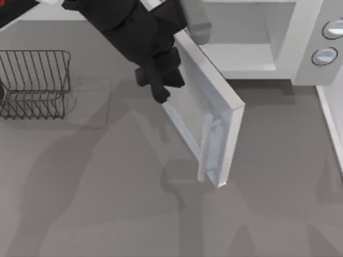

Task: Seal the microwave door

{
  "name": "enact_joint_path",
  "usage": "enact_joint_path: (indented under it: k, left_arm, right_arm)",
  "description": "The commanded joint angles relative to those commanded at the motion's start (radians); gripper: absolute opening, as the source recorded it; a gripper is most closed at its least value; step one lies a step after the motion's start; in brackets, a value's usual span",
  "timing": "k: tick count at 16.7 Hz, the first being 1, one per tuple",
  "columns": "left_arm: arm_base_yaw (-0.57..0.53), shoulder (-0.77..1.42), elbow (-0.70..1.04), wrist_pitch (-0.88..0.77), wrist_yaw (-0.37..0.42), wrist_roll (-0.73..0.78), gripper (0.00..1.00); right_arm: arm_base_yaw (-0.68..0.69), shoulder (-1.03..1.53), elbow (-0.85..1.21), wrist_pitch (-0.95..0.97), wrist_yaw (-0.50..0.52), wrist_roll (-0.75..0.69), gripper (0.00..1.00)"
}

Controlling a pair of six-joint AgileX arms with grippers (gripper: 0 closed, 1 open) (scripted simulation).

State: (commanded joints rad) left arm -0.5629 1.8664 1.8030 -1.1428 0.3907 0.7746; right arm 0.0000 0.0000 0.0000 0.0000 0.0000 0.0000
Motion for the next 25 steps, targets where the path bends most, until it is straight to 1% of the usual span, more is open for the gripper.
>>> enact_joint_path:
  k: [6, 11, 16, 25]
  left_arm:
    - [-0.009, 0.004, 0.009, 0.003, -0.002, -0.009, 0.0]
    - [-0.047, 0.039, 0.054, 0.006, -0.017, -0.048, 0.0]
    - [-0.049, 0.04, 0.057, 0.007, -0.017, -0.051, 0.0]
    - [-0.089, 0.082, 0.114, 0.007, -0.033, -0.091, 0.0]
  right_arm:
    - [0.0, 0.0, 0.0, 0.0, 0.0, 0.0, 1.0]
    - [0.0, 0.0, 0.0, 0.0, 0.0, 0.0, 1.0]
    - [0.0, 0.0, 0.0, 0.0, 0.0, 0.0, 1.0]
    - [0.0, 0.0, 0.0, 0.0, 0.0, 0.0, 1.0]
